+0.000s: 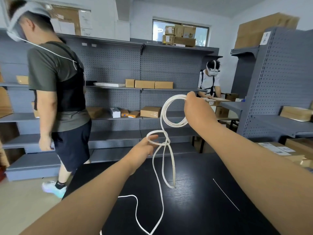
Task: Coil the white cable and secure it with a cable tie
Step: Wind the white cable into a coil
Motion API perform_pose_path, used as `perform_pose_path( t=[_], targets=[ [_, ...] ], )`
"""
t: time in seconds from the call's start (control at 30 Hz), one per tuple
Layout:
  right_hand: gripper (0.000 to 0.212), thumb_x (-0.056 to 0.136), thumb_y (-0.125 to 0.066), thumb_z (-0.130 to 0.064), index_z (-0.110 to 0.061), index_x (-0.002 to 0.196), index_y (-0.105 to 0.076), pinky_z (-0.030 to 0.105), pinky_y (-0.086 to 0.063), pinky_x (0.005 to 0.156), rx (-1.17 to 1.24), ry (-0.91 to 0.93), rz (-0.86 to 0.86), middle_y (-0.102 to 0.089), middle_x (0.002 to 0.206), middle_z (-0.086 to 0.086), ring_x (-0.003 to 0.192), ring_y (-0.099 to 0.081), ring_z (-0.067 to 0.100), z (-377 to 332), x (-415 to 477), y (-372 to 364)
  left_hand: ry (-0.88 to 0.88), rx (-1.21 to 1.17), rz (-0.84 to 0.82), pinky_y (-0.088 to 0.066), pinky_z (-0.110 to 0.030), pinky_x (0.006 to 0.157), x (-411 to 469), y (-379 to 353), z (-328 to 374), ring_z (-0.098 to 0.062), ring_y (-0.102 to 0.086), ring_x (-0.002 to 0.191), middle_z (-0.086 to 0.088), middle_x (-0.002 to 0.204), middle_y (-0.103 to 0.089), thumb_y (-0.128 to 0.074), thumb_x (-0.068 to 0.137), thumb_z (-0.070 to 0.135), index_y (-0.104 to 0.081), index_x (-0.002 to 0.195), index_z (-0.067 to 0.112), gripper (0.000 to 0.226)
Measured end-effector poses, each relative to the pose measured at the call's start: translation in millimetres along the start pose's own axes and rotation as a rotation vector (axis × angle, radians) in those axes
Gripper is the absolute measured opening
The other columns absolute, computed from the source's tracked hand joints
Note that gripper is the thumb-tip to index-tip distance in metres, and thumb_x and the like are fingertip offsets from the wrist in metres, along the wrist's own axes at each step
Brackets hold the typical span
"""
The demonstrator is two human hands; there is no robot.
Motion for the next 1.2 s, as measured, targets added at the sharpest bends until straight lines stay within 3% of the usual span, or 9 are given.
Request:
perform_pose_path(
  t=[0.13, 0.3, 0.4, 0.53, 0.67, 0.8, 0.97, 1.1, 1.2],
  targets=[
    [0.019, 0.091, -0.035, 0.006, -0.013, 0.094, -0.032, 0.037, -0.04, 0.058, 0.005, 0.003, 0.039, -0.047, 0.076, 0.012, 0.067, -0.046, 0.026, -3, 6, 2, -0.078, 0.212, -0.13, -0.037, -0.032, 0.104, 1, -6, 0, -0.013, -0.053, 0.115, 0.003, 0.125, -0.059, -0.055, 0.09, 0.014, -0.022, 0.142, 0.025, 0.062],
    [0.018, 0.091, -0.036, 0.003, -0.012, 0.088, -0.027, 0.041, -0.046, 0.061, 0.027, 0.018, 0.068, -0.044, 0.071, 0.01, 0.066, -0.048, 0.03, -4, 15, 2, -0.234, 0.407, -0.04, -0.045, -0.016, 0.073, 8, -6, 17, -0.008, -0.059, 0.08, 0.006, 0.087, -0.064, -0.058, 0.09, 0.022, -0.061, 0.103, 0.015, 0.015],
    [0.017, 0.091, -0.036, 0.003, -0.013, 0.091, -0.03, 0.044, -0.051, 0.064, 0.009, 0.015, 0.061, -0.046, 0.073, 0.011, 0.066, -0.051, 0.03, -5, 17, 1, -0.248, 0.428, 0.039, -0.042, -0.01, 0.065, 12, 2, 23, -0.009, -0.06, 0.076, 0.004, 0.081, -0.065, -0.055, 0.09, 0.017, -0.066, 0.084, 0.014, 0.013],
    [0.017, 0.091, -0.036, 0.004, -0.008, 0.103, -0.039, 0.041, -0.05, 0.063, 0.001, 0.004, 0.043, -0.057, 0.081, 0.014, 0.076, -0.06, 0.033, -6, 22, -6, -0.1, 0.022, -0.081, -0.041, -0.025, 0.092, 20, 14, 21, -0.023, -0.06, 0.109, 0.0, 0.097, -0.069, -0.052, 0.077, 0.005, -0.064, 0.096, 0.017, 0.026],
    [0.018, 0.091, -0.034, 0.004, -0.007, 0.104, -0.039, 0.036, -0.041, 0.057, -0.035, -0.003, 0.011, -0.051, 0.071, 0.008, 0.067, -0.052, 0.029, -8, 28, -16, 0.035, -0.163, -0.267, -0.033, -0.037, 0.105, 27, 20, 13, -0.021, -0.063, 0.107, 0.0, 0.107, -0.07, -0.067, 0.067, 0.033, -0.038, 0.132, 0.024, 0.071],
    [0.017, 0.088, -0.031, 0.006, -0.01, 0.095, -0.032, 0.035, -0.034, 0.052, -0.055, 0.032, -0.021, -0.046, 0.07, 0.008, 0.064, -0.047, 0.028, -18, 31, -28, 0.074, -0.052, 0.032, -0.042, -0.037, 0.097, 38, 19, 13, -0.021, -0.065, 0.094, -0.008, 0.115, -0.064, -0.053, 0.087, 0.05, -0.044, 0.123, 0.015, 0.051],
    [0.016, 0.088, -0.03, 0.005, -0.011, 0.09, -0.03, 0.034, -0.028, 0.048, -0.039, 0.048, -0.032, -0.038, 0.061, 0.003, 0.059, -0.043, 0.026, -28, 39, -45, 0.118, 0.127, 0.375, -0.052, -0.033, 0.069, 40, 24, 16, -0.02, -0.062, 0.059, -0.006, 0.069, -0.064, -0.039, 0.096, 0.045, -0.055, 0.086, 0.003, 0.046],
    [0.016, 0.087, -0.031, 0.005, -0.01, 0.091, -0.031, 0.035, -0.031, 0.052, -0.019, 0.023, -0.024, -0.037, 0.061, 0.003, 0.063, -0.044, 0.027, -32, 49, -53, 0.061, -0.274, 0.441, -0.055, -0.029, 0.056, 45, 36, 8, -0.03, -0.069, 0.065, -0.013, 0.068, -0.064, -0.053, 0.092, 0.034, -0.054, 0.079, 0.001, 0.035],
    [0.017, 0.087, -0.032, 0.006, -0.01, 0.092, -0.03, 0.036, -0.033, 0.053, -0.012, 0.004, -0.037, -0.042, 0.067, 0.005, 0.066, -0.046, 0.029, -39, 54, -59, 0.039, -0.449, 0.371, -0.052, -0.028, 0.066, 49, 40, 5, -0.028, -0.068, 0.086, -0.017, 0.09, -0.068, -0.054, 0.093, 0.029, -0.051, 0.092, 0.004, 0.025]
  ],
)
Point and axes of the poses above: each hand's wrist, its own x-axis towards the middle knuckle, its own y-axis out of the back of the hand, z = x × y, the point moved 2 cm from there along x, towards the middle knuckle
